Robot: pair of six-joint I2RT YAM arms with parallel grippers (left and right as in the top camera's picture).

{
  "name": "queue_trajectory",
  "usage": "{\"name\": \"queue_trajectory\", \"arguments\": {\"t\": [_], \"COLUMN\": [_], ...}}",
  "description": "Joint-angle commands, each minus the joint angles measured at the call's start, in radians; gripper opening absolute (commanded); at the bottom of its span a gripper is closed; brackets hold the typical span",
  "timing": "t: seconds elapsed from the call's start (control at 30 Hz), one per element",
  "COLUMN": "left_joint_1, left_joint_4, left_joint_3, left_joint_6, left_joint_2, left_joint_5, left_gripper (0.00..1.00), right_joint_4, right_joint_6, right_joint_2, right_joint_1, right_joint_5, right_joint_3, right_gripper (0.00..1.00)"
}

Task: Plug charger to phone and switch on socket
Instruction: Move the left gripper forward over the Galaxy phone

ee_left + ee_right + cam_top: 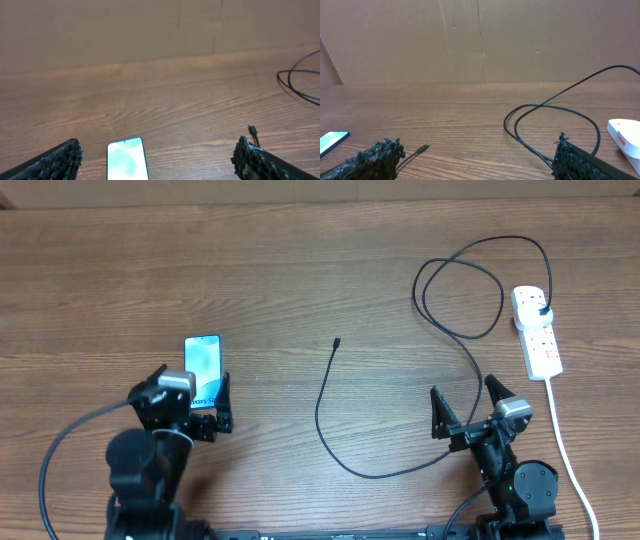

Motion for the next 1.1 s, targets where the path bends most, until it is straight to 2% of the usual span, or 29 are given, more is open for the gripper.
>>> {"name": "queue_trajectory", "arguments": {"t": [0.0, 0.33, 1.07], "left_joint_1": [-0.007, -0.007, -0.006], "left_joint_4": [-0.042, -0.230, -0.610], "left_joint_3": [0.106, 0.346, 0.732], "left_joint_6": [-0.021, -0.021, -0.031], "left_joint_2": [0.073, 0.280, 0.690], "left_joint_5": [0.016, 0.030, 0.156], "left_gripper": [1.00, 1.00, 1.00], "right_joint_4": [0.004, 0.004, 0.004], "right_joint_6": [-0.002, -0.002, -0.002], "right_joint_2": [-0.012, -0.012, -0.012], "right_joint_1": [-0.006, -0.006, -0.006], "right_joint_5": [-0.005, -0.005, -0.005], "right_joint_3": [-0.011, -0.011, -0.011], "right_gripper": [1.00, 1.00, 1.00]}}
